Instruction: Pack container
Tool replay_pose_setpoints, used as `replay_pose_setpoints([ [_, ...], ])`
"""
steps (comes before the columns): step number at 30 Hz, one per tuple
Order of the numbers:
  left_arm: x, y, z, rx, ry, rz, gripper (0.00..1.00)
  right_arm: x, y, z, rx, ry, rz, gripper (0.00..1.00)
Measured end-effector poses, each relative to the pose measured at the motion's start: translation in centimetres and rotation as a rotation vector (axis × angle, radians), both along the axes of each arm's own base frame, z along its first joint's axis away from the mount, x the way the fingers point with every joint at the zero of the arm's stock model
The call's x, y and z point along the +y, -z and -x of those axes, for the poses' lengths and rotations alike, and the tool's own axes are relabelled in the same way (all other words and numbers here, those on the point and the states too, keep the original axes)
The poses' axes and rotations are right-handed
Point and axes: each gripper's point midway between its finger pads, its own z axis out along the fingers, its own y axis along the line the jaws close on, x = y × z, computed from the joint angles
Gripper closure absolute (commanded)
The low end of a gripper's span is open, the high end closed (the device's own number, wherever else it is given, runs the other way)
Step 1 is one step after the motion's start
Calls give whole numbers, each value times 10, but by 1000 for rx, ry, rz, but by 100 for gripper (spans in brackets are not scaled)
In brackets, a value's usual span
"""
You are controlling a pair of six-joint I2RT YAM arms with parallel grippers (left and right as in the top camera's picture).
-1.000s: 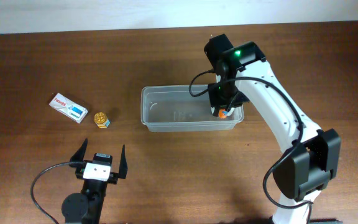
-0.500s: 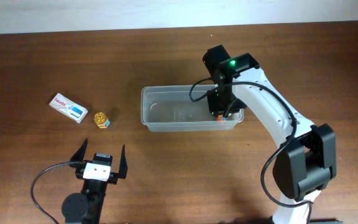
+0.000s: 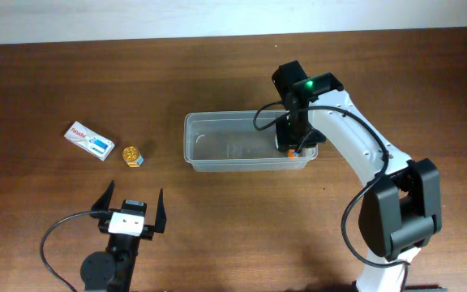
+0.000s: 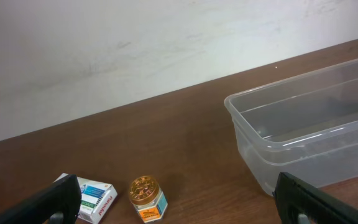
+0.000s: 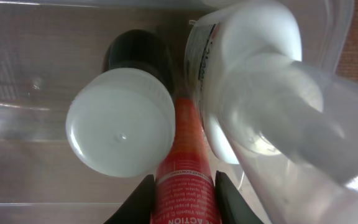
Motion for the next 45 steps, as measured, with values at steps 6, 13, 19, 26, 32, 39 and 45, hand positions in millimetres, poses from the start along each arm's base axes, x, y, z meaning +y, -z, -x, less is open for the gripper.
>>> replay_pose_setpoints([
  [6, 0, 0, 0, 0, 0, 0, 1, 0, 0, 0, 1, 1, -3, 65],
  [13, 0, 0, 0, 0, 0, 0, 1, 1, 0, 0, 1, 2, -3, 62],
  [19, 0, 0, 0, 0, 0, 0, 1, 3, 0, 2, 9, -2, -16, 48],
  [26, 0, 0, 0, 0, 0, 0, 0, 4, -31, 0, -21, -5, -31, 40],
  [32, 0, 0, 0, 0, 0, 0, 1, 5, -98, -4, -132, -7, -70, 20],
  [39, 0, 0, 0, 0, 0, 0, 1, -27, -172, -5, -270, 71, -112, 2],
  [45, 0, 0, 0, 0, 0, 0, 1, -122, -186, 6, -266, 327, -76, 2],
])
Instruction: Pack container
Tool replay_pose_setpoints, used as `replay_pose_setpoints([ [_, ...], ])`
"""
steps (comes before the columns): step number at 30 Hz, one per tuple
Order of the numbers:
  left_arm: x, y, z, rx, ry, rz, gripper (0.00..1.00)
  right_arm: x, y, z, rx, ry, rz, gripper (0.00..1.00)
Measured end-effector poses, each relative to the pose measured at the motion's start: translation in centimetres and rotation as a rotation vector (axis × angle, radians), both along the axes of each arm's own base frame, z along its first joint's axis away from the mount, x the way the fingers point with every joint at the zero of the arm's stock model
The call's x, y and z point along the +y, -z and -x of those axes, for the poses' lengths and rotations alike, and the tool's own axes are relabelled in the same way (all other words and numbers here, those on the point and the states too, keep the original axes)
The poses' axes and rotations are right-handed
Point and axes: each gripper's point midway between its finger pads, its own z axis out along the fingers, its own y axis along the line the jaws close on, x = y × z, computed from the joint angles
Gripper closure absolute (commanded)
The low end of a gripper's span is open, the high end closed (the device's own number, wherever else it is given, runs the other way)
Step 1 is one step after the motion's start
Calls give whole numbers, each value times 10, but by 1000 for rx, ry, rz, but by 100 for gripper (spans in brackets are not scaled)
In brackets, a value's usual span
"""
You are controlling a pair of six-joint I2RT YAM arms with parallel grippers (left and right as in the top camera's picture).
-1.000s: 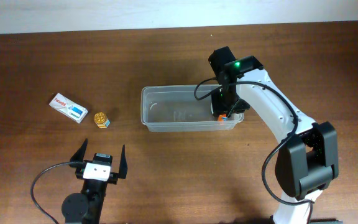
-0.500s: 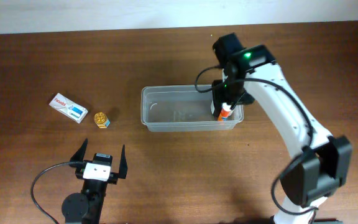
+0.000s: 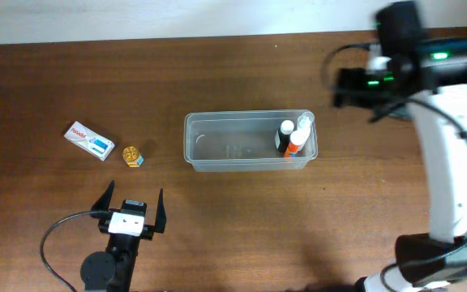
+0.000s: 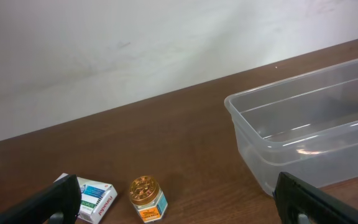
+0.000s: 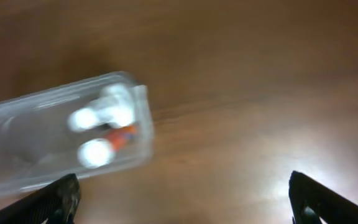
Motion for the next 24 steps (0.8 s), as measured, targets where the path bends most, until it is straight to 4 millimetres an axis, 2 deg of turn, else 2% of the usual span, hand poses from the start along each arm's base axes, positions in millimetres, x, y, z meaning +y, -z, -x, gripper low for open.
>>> replay_pose_setpoints([
  [1, 0, 0, 0, 0, 0, 0, 1, -25, 2, 5, 17, 72, -1, 2],
  [5, 0, 0, 0, 0, 0, 0, 1, -73, 4, 19, 47, 211, -2, 2],
  [9, 0, 0, 0, 0, 0, 0, 1, -106, 4, 29, 48, 310, -4, 2],
  [15, 0, 0, 0, 0, 0, 0, 1, -126, 4, 39, 59, 372, -8, 2],
  [24, 0, 0, 0, 0, 0, 0, 1, -130, 5, 40, 59, 385, -8, 2],
])
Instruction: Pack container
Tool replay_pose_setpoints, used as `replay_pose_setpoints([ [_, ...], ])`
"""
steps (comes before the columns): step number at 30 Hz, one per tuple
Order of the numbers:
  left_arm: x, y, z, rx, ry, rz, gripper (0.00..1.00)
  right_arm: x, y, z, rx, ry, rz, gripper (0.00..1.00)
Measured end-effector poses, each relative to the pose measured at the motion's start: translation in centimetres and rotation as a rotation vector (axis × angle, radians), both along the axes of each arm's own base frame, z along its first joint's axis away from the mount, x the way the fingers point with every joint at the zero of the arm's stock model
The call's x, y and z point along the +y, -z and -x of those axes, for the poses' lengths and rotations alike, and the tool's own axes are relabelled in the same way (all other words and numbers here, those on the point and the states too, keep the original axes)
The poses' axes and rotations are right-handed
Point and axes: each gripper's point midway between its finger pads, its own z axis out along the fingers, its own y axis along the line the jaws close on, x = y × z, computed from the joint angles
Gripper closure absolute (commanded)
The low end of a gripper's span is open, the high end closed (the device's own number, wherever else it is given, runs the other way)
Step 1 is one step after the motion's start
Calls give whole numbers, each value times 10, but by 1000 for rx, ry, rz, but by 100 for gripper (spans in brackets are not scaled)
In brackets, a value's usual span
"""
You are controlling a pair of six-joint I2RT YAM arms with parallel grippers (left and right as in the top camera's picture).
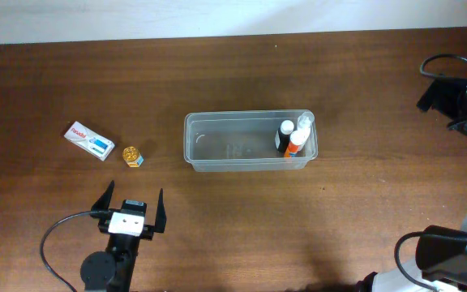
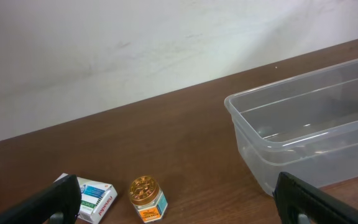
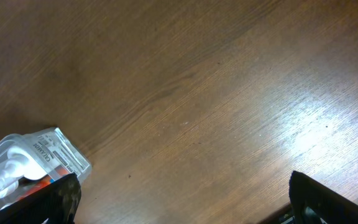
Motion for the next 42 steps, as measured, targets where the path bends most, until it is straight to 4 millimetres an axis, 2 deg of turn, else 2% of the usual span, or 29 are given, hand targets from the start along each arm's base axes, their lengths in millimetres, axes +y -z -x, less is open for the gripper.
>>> replay_pose_setpoints([
  [5, 4, -1, 0, 2, -26, 23, 1, 0, 0, 0, 1, 0, 0, 2],
  [9, 10, -1, 6, 123, -68, 68, 1, 0, 0, 0, 2, 0, -1, 2],
  [10, 11, -6, 8, 166, -75, 72, 1, 0, 0, 0, 2, 0, 0, 2],
  [13, 12, -41, 8, 247, -87, 80, 1, 0, 0, 0, 1, 1, 0, 2],
  [16, 10, -85, -1, 338, -83, 88, 1, 0, 0, 1, 2, 0, -1, 2],
  [18, 6, -102, -10, 421, -63, 94, 1, 0, 0, 0, 1, 0, 1, 2],
  [21, -7, -110, -19, 604, -3, 116, 1, 0, 0, 0, 1, 1, 0, 1],
  [25, -30, -97, -31, 819, 107, 175, 1, 0, 0, 0, 1, 0, 0, 2],
  [28, -43, -67, -30, 991, 166, 227, 1, 0, 0, 1, 2, 0, 0, 2],
  [34, -53, -23, -42, 1181, 197, 285, 1, 0, 0, 0, 1, 0, -1, 2],
  [36, -53, -11, -51, 1216, 177, 309, 1, 0, 0, 0, 1, 0, 0, 2],
  [38, -44, 2, -61, 1262, 102, 353, 1, 0, 0, 0, 1, 0, 0, 2],
  [42, -7, 13, -86, 1286, -111, 452, 1, 0, 0, 0, 1, 0, 0, 2],
])
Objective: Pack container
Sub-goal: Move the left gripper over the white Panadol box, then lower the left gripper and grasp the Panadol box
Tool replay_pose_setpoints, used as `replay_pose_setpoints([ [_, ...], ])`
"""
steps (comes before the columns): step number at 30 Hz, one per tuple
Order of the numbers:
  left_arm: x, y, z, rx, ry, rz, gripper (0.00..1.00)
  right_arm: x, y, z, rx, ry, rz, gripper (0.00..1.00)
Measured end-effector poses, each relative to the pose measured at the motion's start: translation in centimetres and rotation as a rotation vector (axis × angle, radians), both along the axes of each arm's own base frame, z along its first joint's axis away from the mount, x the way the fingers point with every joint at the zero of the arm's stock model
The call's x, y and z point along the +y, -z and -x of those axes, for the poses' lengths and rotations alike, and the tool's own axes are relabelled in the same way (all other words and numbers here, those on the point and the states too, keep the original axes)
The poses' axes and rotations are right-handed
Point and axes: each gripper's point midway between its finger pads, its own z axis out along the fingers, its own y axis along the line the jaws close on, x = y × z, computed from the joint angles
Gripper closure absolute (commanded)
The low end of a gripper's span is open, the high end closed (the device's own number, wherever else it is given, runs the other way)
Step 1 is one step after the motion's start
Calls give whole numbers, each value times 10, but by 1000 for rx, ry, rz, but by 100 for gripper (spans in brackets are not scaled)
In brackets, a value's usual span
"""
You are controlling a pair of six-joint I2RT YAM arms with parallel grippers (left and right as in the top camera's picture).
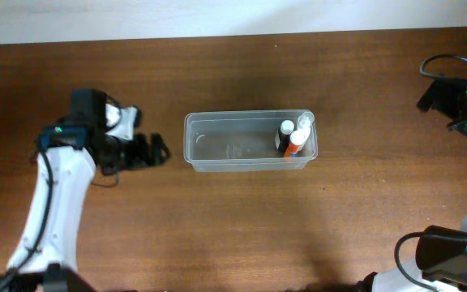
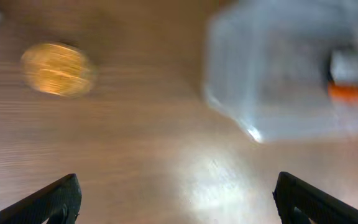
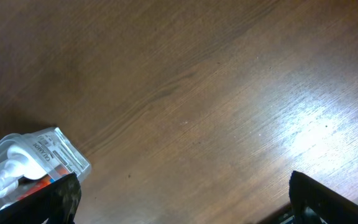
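Observation:
The clear plastic container (image 1: 250, 142) lies at the table's middle. At its right end stand a white-capped black bottle (image 1: 285, 134), a white spray bottle (image 1: 302, 123) and an orange bottle (image 1: 293, 147). My left gripper (image 1: 151, 150) hangs open just left of the container, over the spot of the gold-lidded jar (image 2: 58, 68), which shows blurred in the left wrist view, up and to the left of the gripper (image 2: 179, 205). The container (image 2: 284, 68) is at the upper right there. My right gripper (image 3: 182, 205) is open over bare wood far to the right.
The right arm (image 1: 460, 97) stands at the table's far right edge. The container's end with the bottles (image 3: 27, 165) shows at the lower left of the right wrist view. The left arm (image 1: 63, 186) covers the table's left part in the overhead view.
My left arm has moved from the front edge to just left of the container, its open gripper now looking down on the gold jar. The right arm has not moved.
My right gripper was inside the container's right end, fingers round the orange bottle beside two other bottles. Then it was open, up and right of the container, the bottles left standing, and then at the far right edge. The left arm has only now come over the jar.

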Motion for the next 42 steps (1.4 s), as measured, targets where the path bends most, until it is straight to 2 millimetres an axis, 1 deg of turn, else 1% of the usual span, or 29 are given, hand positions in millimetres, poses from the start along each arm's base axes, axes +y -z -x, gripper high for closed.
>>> replay_pose_setpoints([
  [2, 29, -5, -18, -8, -131, -22, 1, 0, 0, 0, 0, 0, 0, 2],
  [3, 38, -9, -24, -17, -172, -27, 1, 0, 0, 0, 0, 0, 0, 2],
  [5, 66, -17, -39, -54, -282, -40, 1, 0, 0, 0, 0, 0, 0, 2],
  [8, 102, -26, -55, -106, -423, -61, 1, 0, 0, 0, 0, 1, 0, 2],
  [9, 115, -25, -57, -110, -472, -74, 1, 0, 0, 0, 0, 0, 0, 2],
  [11, 133, -19, -57, -90, -553, -105, 1, 0, 0, 0, 0, 0, 0, 2],
  [13, 148, -4, -55, -45, -625, -146, 1, 0, 0, 0, 0, 0, 0, 2],
  [14, 153, 4, -55, -25, -646, -159, 1, 0, 0, 0, 0, 0, 0, 2],
  [18, 165, 39, -61, 42, -710, -195, 1, 0, 0, 0, 0, 0, 0, 2],
  [21, 171, 61, -68, 73, -736, -205, 1, 0, 0, 0, 0, 0, 0, 2],
  [31, 175, 117, -72, 183, -745, -219, 1, 0, 0, 0, 0, 1, 0, 1],
  [35, 175, 130, -74, 201, -744, -214, 1, 0, 0, 0, 0, 0, 0, 2],
  [39, 176, 132, -80, 189, -743, -213, 1, 0, 0, 0, 0, 1, 0, 1],
  [42, 176, 137, -79, 201, -742, -217, 1, 0, 0, 0, 0, 1, 0, 2],
])
